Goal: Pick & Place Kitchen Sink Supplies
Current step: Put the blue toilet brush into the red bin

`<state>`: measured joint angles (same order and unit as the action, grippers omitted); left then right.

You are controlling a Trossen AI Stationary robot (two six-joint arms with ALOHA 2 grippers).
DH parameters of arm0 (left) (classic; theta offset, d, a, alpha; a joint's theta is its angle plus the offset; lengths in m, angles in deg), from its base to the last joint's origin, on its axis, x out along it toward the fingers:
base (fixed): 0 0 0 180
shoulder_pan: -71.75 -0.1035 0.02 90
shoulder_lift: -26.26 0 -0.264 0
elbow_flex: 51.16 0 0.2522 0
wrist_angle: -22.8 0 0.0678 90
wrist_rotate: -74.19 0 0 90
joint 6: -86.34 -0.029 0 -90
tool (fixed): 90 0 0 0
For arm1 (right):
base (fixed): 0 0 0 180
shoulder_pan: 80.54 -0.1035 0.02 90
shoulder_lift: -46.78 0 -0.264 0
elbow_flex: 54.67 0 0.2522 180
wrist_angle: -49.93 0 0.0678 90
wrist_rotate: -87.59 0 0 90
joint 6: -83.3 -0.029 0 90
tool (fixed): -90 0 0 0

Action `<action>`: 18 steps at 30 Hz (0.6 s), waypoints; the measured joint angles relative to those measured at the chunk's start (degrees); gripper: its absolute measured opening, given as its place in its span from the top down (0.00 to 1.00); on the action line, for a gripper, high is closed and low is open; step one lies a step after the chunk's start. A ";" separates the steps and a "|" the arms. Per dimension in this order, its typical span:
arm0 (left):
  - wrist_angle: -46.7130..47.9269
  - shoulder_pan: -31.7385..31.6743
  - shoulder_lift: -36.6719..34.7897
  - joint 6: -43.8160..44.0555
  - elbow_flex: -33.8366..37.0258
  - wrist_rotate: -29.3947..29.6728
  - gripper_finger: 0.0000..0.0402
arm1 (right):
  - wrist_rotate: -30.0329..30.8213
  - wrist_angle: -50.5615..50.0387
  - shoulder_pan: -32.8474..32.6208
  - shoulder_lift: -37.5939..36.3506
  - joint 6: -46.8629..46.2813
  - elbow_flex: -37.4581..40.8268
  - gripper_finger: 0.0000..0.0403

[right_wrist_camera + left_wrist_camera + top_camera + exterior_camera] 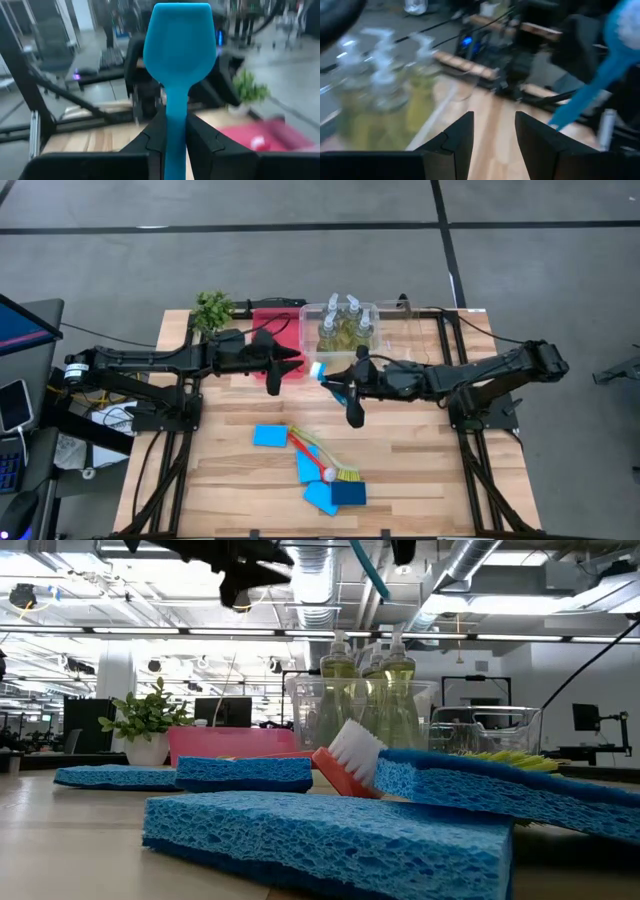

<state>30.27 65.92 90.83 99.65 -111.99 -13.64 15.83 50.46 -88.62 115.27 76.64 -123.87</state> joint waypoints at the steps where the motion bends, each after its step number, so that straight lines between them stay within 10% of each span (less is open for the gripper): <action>1: -1.21 0.00 0.00 -0.49 0.00 -1.55 0.64 | -0.03 1.56 0.00 0.00 0.85 0.00 0.89; 18: -9.54 -0.12 0.00 -1.08 0.00 -13.40 0.64 | -10.62 21.99 0.00 0.02 5.36 -0.02 0.89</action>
<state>20.73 65.81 90.83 98.57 -111.99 -27.04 5.22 72.45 -88.62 115.29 82.00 -123.89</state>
